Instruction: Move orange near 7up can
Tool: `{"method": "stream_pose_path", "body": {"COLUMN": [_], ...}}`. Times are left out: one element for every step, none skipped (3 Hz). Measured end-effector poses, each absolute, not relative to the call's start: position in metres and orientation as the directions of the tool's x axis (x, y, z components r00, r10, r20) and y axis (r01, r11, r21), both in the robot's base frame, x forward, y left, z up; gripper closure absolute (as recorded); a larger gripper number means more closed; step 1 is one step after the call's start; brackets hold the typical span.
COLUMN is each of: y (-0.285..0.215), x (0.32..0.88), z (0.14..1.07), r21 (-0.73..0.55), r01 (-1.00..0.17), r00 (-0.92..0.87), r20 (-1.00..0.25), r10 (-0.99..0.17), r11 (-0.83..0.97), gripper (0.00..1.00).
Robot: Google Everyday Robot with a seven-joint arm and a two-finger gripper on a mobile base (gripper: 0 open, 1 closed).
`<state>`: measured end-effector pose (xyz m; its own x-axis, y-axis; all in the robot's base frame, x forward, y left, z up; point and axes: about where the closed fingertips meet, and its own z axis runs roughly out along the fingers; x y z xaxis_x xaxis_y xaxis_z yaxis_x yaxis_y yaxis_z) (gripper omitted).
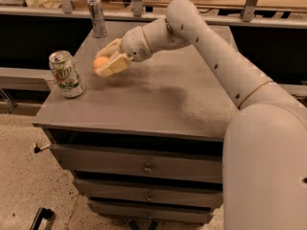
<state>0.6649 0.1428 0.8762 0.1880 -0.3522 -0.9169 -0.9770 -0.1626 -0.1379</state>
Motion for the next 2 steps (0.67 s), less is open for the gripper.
{"method": "stream_pose_path", "body": {"y": [0.1523, 0.1523], "x": [0.6545, 0.6545], "z": [0.8705, 0.8705], "r21": [-0.168, -0.168], "r01": [-0.958, -0.958], "r00": [0.242, 0.242], "r20": [-0.909, -0.909], "r10": [-0.340, -0.340], "r11": [-0.234, -0.234], "gripper": [1.00, 1.00]}}
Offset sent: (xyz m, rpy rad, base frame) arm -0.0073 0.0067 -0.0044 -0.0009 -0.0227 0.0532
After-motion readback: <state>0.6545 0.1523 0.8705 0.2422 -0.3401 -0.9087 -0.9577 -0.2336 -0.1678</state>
